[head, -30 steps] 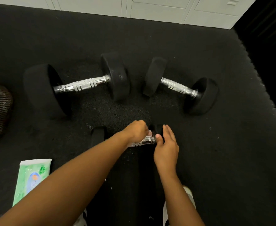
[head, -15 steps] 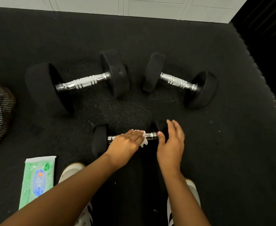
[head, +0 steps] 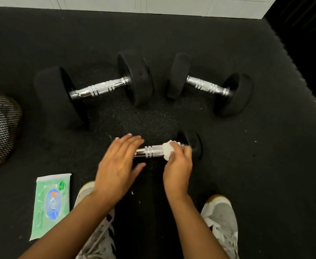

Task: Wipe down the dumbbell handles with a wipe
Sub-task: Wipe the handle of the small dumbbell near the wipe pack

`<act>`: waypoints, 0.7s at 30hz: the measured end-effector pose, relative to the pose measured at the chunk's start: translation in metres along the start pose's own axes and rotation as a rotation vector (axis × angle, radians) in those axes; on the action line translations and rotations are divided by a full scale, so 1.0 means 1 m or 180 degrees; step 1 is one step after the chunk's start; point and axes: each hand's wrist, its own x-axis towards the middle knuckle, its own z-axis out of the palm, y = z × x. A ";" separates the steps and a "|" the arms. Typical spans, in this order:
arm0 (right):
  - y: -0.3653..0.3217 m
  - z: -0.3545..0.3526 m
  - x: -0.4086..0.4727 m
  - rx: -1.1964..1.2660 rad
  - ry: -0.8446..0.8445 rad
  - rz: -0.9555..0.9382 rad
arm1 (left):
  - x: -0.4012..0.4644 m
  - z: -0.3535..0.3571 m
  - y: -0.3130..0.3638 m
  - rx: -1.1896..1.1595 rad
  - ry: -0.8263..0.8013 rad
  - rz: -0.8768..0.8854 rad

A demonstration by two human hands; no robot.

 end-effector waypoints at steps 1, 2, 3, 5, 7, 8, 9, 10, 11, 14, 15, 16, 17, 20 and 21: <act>0.005 0.003 -0.001 -0.0222 -0.0138 -0.0036 | -0.005 -0.003 -0.009 0.0087 -0.0102 -0.0100; 0.009 0.004 -0.001 -0.0388 -0.0211 0.0002 | -0.009 -0.004 -0.016 0.0122 -0.0242 -0.0175; 0.011 0.006 -0.002 -0.0600 -0.0191 0.0028 | -0.013 -0.005 -0.022 0.0135 -0.0394 -0.0196; 0.012 0.010 -0.004 -0.1144 0.0027 -0.0319 | -0.019 -0.005 -0.029 0.0128 -0.0634 -0.0155; 0.018 0.014 -0.003 -0.1400 0.0090 -0.0696 | -0.020 -0.005 -0.032 0.0068 -0.0721 -0.0143; 0.022 0.014 0.000 -0.1350 0.0035 -0.0819 | -0.020 -0.005 -0.034 0.0023 -0.0740 -0.0156; 0.026 0.013 0.005 -0.1199 0.0010 -0.0959 | -0.019 -0.005 -0.034 -0.0017 -0.0757 -0.0170; 0.030 0.011 0.009 -0.1002 0.0022 -0.1062 | -0.018 -0.006 -0.035 -0.0062 -0.0780 -0.0161; 0.034 0.010 0.014 -0.0809 0.0058 -0.1125 | -0.017 -0.007 -0.035 -0.0104 -0.0807 -0.0137; 0.024 0.015 0.020 -0.0597 -0.0023 -0.1289 | -0.013 -0.008 -0.035 -0.0269 -0.0927 -0.0141; 0.016 0.022 0.018 -0.0587 -0.0112 -0.1356 | -0.013 -0.009 -0.035 -0.0295 -0.0929 -0.0149; 0.007 0.031 0.014 -0.0589 -0.0210 -0.1429 | -0.013 -0.008 -0.035 -0.0302 -0.0922 -0.0157; 0.000 0.038 0.009 -0.0603 -0.0328 -0.1528 | -0.013 -0.008 -0.034 -0.0301 -0.0889 -0.0177; 0.002 0.042 -0.007 -0.0623 -0.0557 -0.2080 | -0.017 -0.006 -0.035 -0.0310 -0.0812 -0.0267; 0.009 0.037 -0.008 -0.0632 -0.0476 -0.2256 | -0.018 -0.005 -0.035 -0.0307 -0.0800 -0.0248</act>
